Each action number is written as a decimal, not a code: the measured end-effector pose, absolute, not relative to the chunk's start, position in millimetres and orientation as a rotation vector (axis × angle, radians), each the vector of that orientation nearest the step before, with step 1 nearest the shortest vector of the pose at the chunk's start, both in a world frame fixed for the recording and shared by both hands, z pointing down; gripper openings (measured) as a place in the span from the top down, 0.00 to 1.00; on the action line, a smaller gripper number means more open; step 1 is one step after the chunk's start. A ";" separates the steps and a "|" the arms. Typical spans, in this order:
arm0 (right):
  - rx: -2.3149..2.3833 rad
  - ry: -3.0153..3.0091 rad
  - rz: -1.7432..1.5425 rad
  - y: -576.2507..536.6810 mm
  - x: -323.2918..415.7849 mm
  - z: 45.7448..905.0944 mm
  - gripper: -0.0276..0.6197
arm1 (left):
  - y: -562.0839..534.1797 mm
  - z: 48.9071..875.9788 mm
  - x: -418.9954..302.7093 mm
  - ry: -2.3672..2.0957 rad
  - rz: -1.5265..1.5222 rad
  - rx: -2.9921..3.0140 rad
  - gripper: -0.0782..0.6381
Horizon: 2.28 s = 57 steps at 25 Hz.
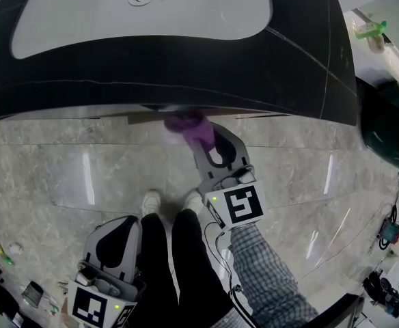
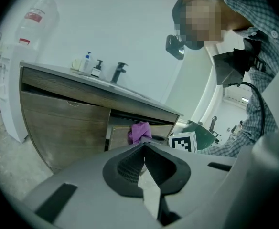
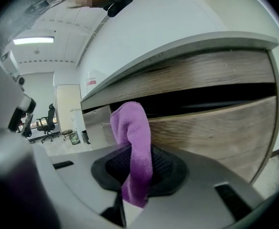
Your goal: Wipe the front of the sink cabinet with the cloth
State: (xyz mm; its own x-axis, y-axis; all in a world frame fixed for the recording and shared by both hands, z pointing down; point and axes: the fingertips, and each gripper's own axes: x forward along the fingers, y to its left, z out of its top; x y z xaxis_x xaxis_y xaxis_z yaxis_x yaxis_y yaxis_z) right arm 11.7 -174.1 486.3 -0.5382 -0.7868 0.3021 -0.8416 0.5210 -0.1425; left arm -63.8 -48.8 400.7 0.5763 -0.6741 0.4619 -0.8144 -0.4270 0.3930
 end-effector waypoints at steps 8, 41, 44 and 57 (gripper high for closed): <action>1.474 -2.506 0.406 -190.1 96.0 498.8 0.84 | -65.0 410.2 -21.5 -1.124 0.318 2.315 0.88; 1.921 -2.144 0.437 -200.2 328.7 526.4 0.84 | -112.4 471.9 101.3 -0.844 0.428 2.462 0.88; 1.980 -2.086 0.456 -194.1 351.8 529.7 0.84 | -112.2 473.7 103.8 -0.836 0.434 2.461 0.88; 2.109 -1.965 0.582 -187.5 353.0 565.8 0.84 | -114.9 480.1 86.0 -0.850 0.469 2.448 0.88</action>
